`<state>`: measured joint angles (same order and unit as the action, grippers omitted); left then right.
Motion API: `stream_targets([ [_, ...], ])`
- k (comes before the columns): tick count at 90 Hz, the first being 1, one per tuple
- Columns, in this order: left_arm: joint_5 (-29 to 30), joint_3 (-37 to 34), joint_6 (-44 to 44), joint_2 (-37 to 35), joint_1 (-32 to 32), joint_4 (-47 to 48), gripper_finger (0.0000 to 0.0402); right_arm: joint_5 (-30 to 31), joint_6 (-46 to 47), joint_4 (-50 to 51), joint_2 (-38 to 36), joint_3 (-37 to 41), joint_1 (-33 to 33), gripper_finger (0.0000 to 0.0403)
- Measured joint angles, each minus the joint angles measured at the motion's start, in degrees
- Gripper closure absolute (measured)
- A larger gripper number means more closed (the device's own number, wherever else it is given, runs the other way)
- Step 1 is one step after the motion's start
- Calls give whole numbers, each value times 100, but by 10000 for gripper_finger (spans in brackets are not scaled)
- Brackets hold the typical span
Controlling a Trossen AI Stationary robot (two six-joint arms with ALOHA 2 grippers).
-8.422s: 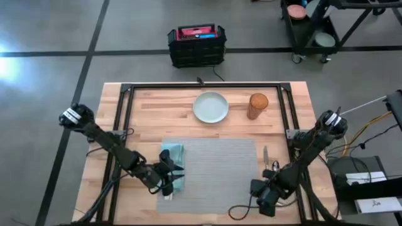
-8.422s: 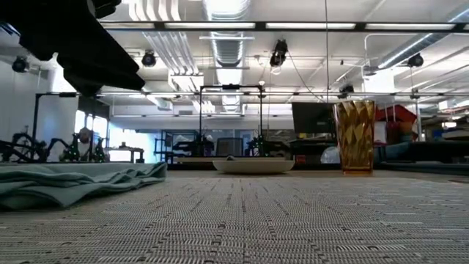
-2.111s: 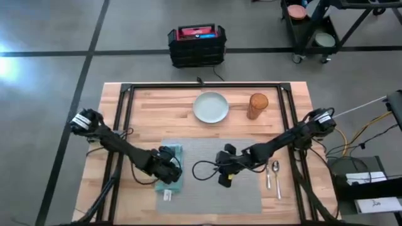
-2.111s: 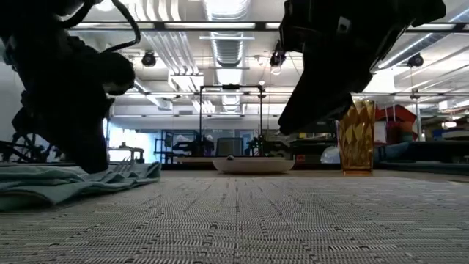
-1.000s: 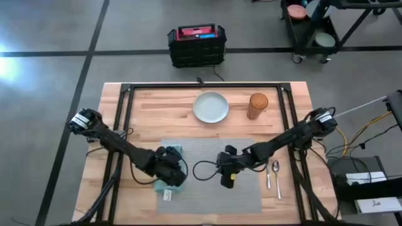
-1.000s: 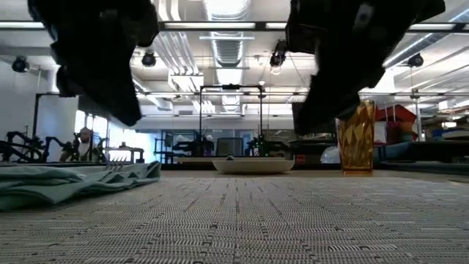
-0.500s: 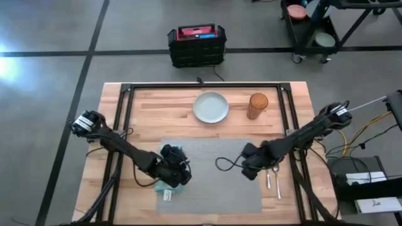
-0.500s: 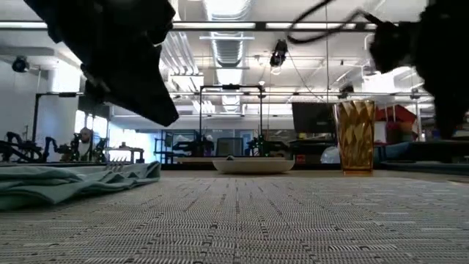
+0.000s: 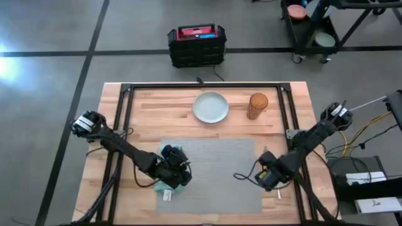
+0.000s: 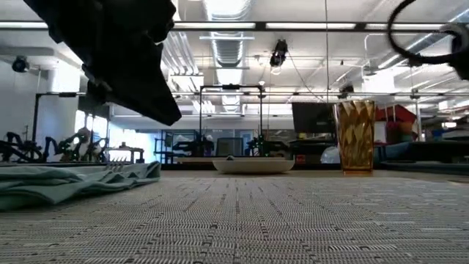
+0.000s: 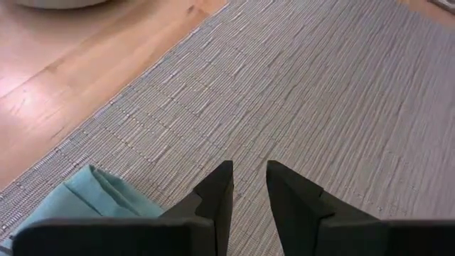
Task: Set table place
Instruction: Put the spoon on the table mat
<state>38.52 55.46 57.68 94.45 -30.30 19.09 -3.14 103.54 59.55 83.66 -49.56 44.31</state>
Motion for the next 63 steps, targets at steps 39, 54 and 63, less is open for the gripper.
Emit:
stream_targets([
  [39, 63, 0, -46, 7, -2, -185, 328, 11, 1226, -412, 105, 539, 556, 290],
  [54, 61, 0, -198, 7, -2, -326, 328, 13, 1361, -823, 232, 740, 610, 316],
  [63, 61, 0, -198, 9, -2, -339, 328, 37, 1363, -1080, 292, 833, 608, 330],
])
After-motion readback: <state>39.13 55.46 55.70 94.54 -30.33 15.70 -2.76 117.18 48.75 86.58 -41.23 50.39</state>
